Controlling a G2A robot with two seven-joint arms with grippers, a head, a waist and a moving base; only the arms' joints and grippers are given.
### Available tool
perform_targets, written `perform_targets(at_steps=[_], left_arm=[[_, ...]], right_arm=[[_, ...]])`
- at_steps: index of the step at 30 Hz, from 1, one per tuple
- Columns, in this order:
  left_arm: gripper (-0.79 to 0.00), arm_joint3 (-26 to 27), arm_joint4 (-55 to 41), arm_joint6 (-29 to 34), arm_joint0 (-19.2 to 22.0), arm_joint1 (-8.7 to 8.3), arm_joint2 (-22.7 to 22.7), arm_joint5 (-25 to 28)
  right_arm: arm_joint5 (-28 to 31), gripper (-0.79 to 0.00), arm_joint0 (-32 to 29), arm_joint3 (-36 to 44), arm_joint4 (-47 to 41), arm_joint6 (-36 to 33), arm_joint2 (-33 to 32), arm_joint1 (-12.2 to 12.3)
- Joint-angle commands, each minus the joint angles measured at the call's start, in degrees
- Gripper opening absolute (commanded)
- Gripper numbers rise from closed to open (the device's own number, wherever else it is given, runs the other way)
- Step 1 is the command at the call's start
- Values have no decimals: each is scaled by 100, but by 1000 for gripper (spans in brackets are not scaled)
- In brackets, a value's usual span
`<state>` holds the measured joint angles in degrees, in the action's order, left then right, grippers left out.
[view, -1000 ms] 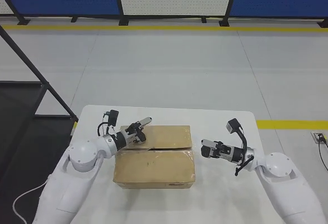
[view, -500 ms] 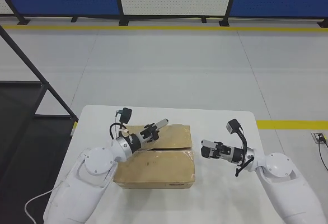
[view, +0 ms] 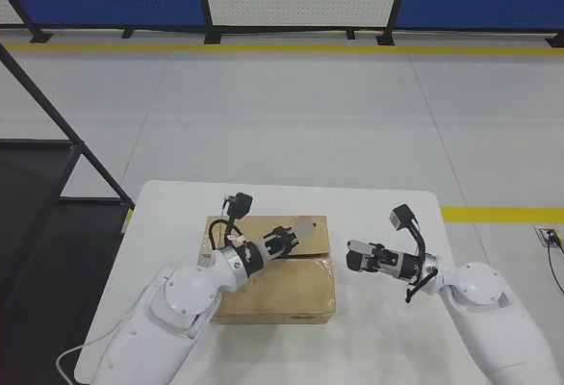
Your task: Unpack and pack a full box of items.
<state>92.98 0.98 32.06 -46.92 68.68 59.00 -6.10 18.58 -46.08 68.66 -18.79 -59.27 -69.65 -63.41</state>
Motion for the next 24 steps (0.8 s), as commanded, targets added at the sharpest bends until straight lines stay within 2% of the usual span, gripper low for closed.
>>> perform_targets(at_steps=[1, 10, 14, 16, 19, 24], left_arm=[[0, 15, -57, 122, 0, 12, -45, 45], [0, 167, 208, 355, -87, 33, -214, 212], [0, 313, 184, -159, -212, 30, 41, 345], [0, 321, 111, -406, -299, 17, 254, 176], [0, 215, 48, -443, -306, 10, 416, -153], [0, -226, -272, -111, -80, 46, 416, -433]], right_arm=[[5, 0, 5, -10, -4, -5, 1, 2], [9, 0, 12, -13, -21, -35, 3, 11], [35, 0, -12, 10, -21, -36, -17, 21], [45, 0, -36, 21, -31, -32, -32, 27], [57, 0, -58, 41, -47, -46, -47, 35], [70, 0, -88, 56, -49, -47, -57, 44]])
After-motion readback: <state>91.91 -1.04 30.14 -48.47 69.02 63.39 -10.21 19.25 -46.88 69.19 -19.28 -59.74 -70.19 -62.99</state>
